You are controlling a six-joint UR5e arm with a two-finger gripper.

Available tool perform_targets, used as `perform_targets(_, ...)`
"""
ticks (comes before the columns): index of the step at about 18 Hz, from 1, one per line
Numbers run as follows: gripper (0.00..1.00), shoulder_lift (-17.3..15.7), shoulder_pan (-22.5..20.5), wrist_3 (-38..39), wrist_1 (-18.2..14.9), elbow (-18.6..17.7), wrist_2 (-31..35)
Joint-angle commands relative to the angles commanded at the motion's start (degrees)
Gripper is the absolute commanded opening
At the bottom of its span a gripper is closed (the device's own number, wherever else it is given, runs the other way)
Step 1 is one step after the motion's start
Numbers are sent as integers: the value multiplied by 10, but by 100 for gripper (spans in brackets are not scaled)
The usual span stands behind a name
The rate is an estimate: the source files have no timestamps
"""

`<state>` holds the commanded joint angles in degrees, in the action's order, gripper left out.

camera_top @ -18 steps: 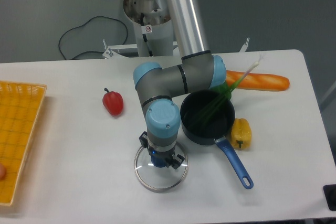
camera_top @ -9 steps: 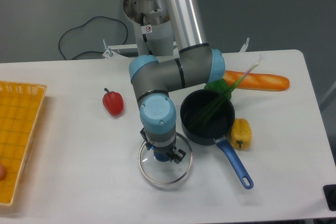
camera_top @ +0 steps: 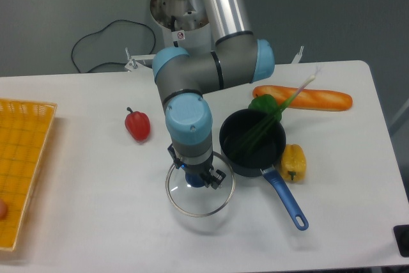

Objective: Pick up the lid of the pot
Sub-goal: 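Lift the glass lid by its knob up off the table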

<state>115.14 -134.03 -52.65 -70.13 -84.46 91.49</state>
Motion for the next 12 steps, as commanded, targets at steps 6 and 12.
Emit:
perform_targets(6, 37, -13, -5, -1, -16, 2, -1)
perform_targets(12, 38, -21, -12, -34, -42, 3, -2)
